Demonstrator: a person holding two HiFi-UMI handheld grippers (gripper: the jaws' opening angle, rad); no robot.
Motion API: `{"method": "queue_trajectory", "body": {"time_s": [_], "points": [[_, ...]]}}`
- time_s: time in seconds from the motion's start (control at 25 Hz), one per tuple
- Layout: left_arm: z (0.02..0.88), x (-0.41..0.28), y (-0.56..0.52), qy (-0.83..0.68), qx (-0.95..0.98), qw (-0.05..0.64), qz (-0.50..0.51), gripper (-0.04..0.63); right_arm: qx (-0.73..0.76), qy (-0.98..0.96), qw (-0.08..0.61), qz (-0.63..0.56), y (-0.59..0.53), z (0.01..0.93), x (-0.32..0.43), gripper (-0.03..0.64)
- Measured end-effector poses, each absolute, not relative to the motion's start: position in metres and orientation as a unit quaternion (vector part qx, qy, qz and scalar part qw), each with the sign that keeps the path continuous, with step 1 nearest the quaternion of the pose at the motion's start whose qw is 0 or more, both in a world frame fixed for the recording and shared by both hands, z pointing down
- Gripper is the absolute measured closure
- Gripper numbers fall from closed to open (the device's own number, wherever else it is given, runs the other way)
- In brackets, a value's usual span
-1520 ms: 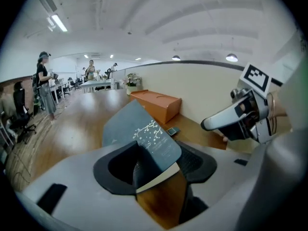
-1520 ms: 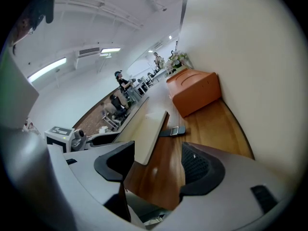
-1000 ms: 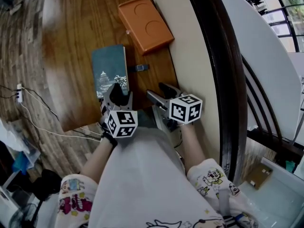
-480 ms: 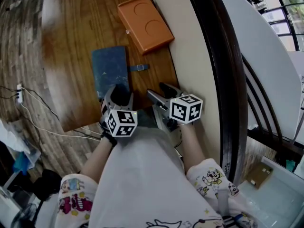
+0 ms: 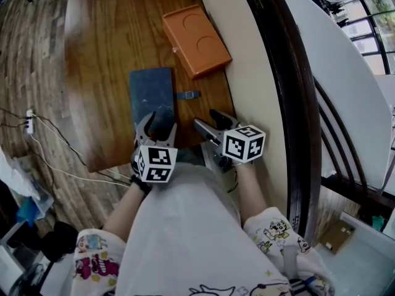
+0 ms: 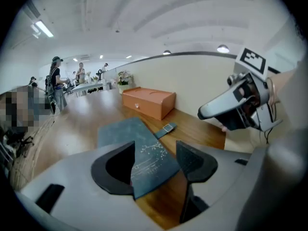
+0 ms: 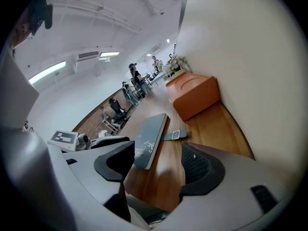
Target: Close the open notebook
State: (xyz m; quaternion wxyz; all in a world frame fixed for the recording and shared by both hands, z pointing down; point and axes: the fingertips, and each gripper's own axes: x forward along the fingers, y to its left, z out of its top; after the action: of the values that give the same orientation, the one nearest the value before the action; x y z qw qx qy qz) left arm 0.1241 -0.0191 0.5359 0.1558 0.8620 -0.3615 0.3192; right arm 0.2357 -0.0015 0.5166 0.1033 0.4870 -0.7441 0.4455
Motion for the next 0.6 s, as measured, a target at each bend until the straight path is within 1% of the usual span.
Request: {"method": "queue_trajectory", "body": {"time_s": [0.24,0.6], "points": [[0.496,0.099,-0.041,-0.395,0.862,0.168,0.271,0.354,0.477,-0.775,0.098,0.404,-0.028,0.483,0.219,0.314],[0.427,0.04,-0.083,-0.466,0.847,0.166,0.195,0.401,0.437,-0.843,0.108,0.295,-0.077,0.411,0.169,0.316]]}}
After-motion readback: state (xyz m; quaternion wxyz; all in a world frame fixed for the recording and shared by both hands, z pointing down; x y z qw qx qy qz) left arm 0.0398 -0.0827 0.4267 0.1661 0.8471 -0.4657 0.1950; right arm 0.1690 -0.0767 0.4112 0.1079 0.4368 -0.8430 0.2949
